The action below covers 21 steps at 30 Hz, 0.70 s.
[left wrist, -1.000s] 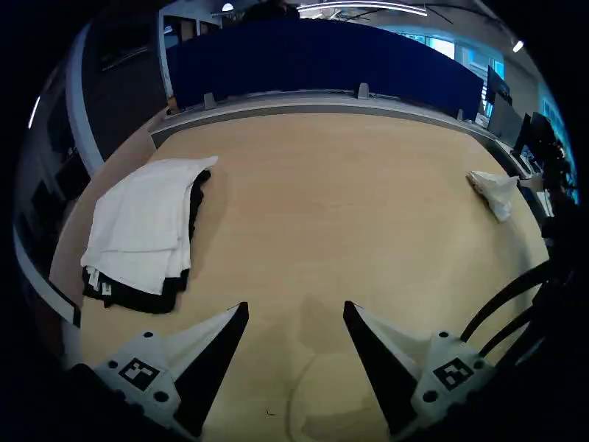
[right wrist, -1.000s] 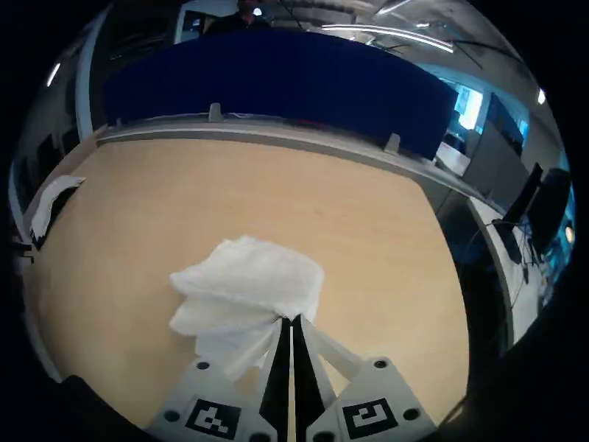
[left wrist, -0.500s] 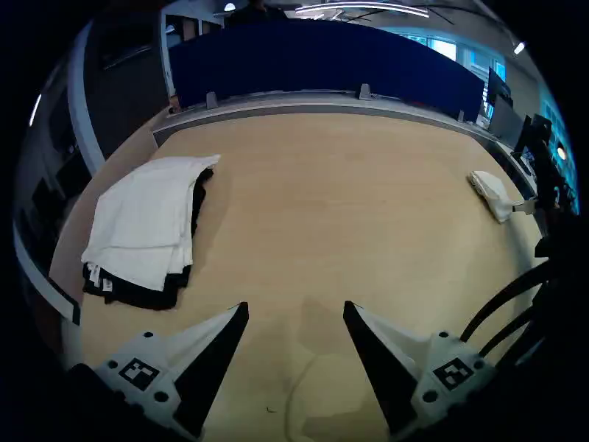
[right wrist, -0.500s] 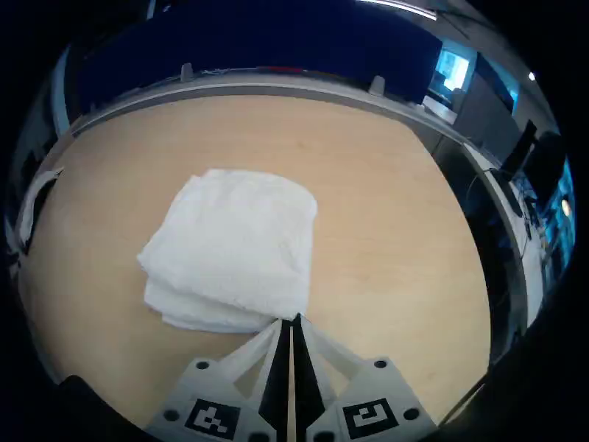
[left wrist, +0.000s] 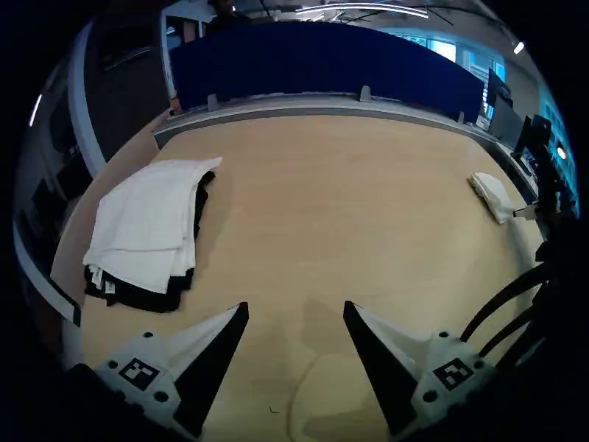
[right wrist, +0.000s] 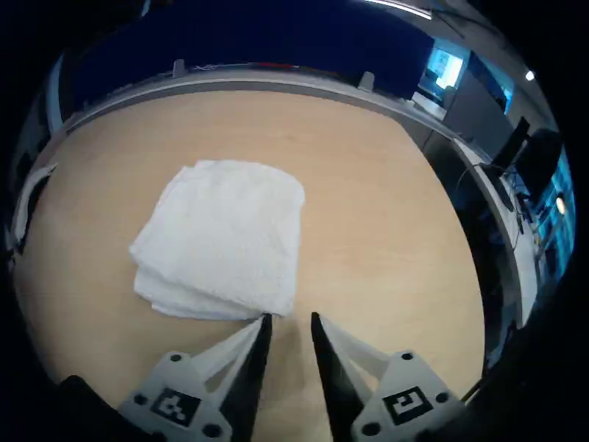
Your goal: Fold towel
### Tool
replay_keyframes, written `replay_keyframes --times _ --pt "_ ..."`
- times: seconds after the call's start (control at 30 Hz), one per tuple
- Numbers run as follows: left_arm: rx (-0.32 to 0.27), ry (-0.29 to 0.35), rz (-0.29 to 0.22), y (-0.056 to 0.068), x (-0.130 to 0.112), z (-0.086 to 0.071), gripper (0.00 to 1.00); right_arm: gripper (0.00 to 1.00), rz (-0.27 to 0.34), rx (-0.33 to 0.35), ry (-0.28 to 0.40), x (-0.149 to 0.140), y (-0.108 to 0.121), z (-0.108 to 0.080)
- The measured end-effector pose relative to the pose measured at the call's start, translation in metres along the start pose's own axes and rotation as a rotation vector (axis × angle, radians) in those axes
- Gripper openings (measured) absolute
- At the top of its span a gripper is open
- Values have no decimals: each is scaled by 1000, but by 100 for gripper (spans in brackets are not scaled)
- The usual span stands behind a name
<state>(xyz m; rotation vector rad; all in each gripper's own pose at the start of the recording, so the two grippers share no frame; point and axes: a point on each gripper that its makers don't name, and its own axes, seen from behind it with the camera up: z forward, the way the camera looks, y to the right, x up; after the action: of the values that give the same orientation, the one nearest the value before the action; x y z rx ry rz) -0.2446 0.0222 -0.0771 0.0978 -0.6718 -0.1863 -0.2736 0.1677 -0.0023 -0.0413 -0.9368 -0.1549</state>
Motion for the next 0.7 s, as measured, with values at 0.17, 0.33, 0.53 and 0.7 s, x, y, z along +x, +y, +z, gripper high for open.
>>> replay_keyframes --times 0.17,0.33,0.53,0.7 --pt "-4 3 -1 1 3 -1 96 70 -3 -10 -2 -8 2 -5" --pt "-4 6 4 1 4 -1 96 100 -2 -25 6 -11 5 -10" --pt "-4 9 4 1 6 -2 96 100 -18 -29 21 -11 4 -18" --pt "-4 14 2 2 7 -2 96 100 -21 -24 63 -2 -2 -24"
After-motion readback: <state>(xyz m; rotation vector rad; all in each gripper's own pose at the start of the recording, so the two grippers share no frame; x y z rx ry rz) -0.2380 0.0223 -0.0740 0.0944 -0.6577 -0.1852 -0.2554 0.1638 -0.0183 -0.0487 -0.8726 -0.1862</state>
